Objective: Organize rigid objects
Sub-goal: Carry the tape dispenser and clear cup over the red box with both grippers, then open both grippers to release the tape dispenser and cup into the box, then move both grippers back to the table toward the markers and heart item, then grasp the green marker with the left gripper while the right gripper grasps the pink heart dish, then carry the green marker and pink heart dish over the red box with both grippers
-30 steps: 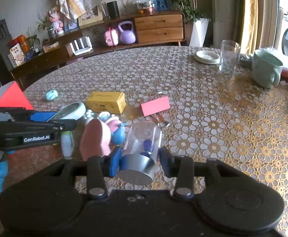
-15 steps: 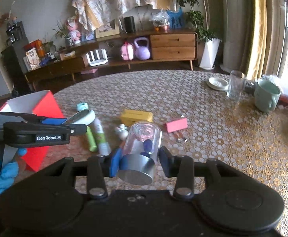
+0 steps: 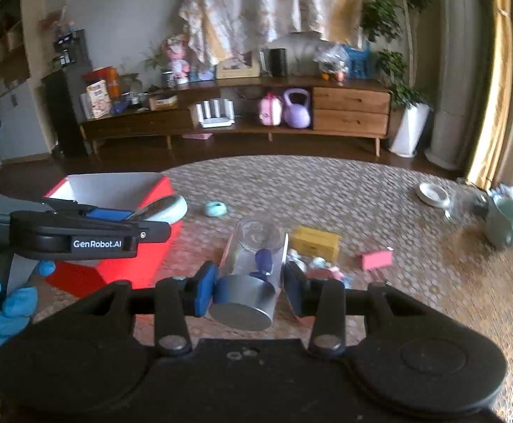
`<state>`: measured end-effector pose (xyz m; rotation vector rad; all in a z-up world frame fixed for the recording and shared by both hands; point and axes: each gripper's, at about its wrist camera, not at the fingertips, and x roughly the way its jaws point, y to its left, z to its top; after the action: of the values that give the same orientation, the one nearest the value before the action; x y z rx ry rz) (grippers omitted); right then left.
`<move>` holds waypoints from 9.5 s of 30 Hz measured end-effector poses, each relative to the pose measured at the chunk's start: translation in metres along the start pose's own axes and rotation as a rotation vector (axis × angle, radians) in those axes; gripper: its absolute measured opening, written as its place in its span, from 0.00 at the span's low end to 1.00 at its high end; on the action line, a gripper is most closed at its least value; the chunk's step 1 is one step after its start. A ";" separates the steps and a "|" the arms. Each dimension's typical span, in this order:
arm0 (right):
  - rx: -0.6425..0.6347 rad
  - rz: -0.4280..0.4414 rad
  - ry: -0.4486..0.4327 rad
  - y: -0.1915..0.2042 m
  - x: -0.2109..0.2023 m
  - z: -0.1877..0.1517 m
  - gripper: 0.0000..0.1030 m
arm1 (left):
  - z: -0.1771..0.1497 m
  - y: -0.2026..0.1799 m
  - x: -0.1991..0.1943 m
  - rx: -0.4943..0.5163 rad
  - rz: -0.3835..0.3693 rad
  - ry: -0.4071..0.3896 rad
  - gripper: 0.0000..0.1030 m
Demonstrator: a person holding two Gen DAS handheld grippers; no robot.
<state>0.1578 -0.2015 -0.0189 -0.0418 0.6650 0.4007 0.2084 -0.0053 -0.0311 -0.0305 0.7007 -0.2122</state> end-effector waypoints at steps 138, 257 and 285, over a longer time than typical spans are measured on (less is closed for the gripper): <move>0.001 0.133 -0.050 0.010 -0.028 -0.031 1.00 | -0.028 0.027 -0.064 -0.053 0.107 -0.020 0.81; -0.085 -0.012 0.039 -0.014 0.029 -0.053 0.48 | -0.039 -0.009 0.049 -0.182 0.095 0.169 0.16; -0.200 0.188 0.074 0.117 0.072 0.040 0.48 | -0.001 0.128 -0.041 -0.214 0.229 0.033 0.16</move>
<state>0.1887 -0.0619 -0.0207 -0.1859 0.7028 0.6489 0.2009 0.1278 -0.0180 -0.1503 0.7513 0.0822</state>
